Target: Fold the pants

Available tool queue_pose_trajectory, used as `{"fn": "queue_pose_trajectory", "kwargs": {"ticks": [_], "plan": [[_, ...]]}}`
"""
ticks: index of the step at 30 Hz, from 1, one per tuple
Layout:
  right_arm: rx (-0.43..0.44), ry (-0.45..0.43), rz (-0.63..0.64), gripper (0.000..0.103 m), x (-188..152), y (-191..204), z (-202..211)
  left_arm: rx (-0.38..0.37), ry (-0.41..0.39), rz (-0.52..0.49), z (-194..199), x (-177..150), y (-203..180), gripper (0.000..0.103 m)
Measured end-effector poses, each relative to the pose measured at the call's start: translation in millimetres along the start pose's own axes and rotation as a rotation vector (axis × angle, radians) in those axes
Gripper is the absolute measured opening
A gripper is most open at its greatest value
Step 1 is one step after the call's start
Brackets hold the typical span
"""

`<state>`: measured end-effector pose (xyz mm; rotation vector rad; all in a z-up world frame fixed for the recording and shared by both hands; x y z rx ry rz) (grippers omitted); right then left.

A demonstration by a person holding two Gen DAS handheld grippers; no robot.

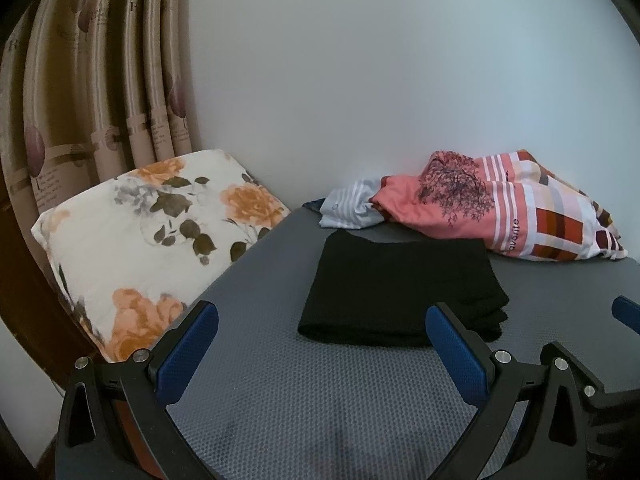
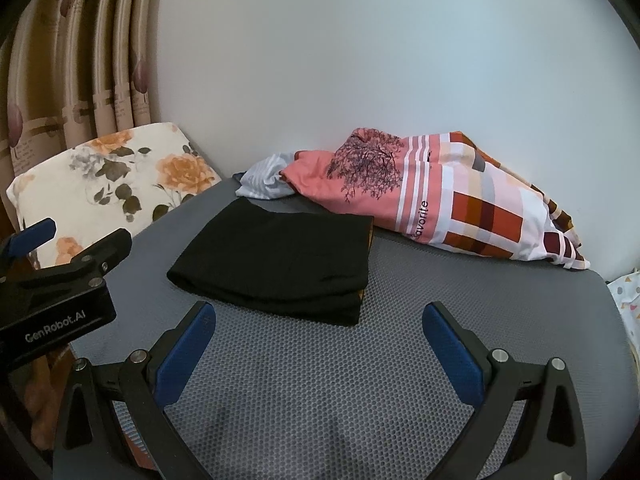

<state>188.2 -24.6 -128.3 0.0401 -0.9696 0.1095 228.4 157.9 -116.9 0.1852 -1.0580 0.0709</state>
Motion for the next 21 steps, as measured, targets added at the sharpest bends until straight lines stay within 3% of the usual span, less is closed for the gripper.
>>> {"fn": "queue_pose_trajectory", "kwargs": {"ticks": [12, 21], "plan": [[0.003, 0.033, 0.004, 0.103, -6, -2, -22, -0.050, 0.033, -0.020, -26, -2, -13, 0.103], [-0.003, 0.036, -0.006, 0.103, -5, -8, -29, -0.041, -0.001, 0.010, -33, 7, -14, 0.103]]}}
Point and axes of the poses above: each gripper's, at about its wrist camera, not at the fingertips, and z roughly against the way its jaws point, y to its left, x to its top, the point moved 3 cm from there along -z, roughly the way its jaws point, and after that the axes turned 6 degrees about x, right-handed, at the moved point
